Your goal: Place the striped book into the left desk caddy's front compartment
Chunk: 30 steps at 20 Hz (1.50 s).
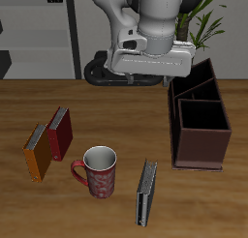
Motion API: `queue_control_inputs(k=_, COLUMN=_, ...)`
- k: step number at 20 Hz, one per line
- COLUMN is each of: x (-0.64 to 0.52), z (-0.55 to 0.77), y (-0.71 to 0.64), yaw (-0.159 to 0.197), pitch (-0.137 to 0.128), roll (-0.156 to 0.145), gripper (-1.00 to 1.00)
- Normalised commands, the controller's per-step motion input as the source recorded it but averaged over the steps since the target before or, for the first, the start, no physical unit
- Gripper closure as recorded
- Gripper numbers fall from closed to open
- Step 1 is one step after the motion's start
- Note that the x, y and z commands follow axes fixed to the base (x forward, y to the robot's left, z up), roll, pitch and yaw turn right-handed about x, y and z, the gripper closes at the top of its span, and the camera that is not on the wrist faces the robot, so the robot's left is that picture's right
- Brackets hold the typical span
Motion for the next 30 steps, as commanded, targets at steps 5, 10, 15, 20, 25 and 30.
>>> queue_control_inputs(k=5, x=0.44, z=0.10, y=0.23, yaw=-0.018, pitch=-0.035, roll=-0.003, gripper=-1.00)
queue_control_inputs(k=10, x=0.37, z=-0.08, y=0.09, yaw=-0.006, pitch=0.005, roll=-0.005, gripper=-1.00)
queue_control_inputs(k=15, x=0.30, z=-0.11, y=0.13, yaw=-0.009, pitch=-0.002, roll=0.027, gripper=-1.00)
queue_control_inputs(k=20, x=0.28, z=-0.14, y=-0.03, yaw=0.013, pitch=0.004, roll=-0.002, gripper=-1.00)
queue_control_inputs(k=25, x=0.23, z=-0.18, y=0.02, yaw=0.008, pitch=-0.039, roll=-0.002, gripper=-1.00)
queue_control_inputs(k=30, x=0.17, z=-0.18, y=-0.04, yaw=-0.017, pitch=-0.012, roll=0.005, gripper=-1.00)
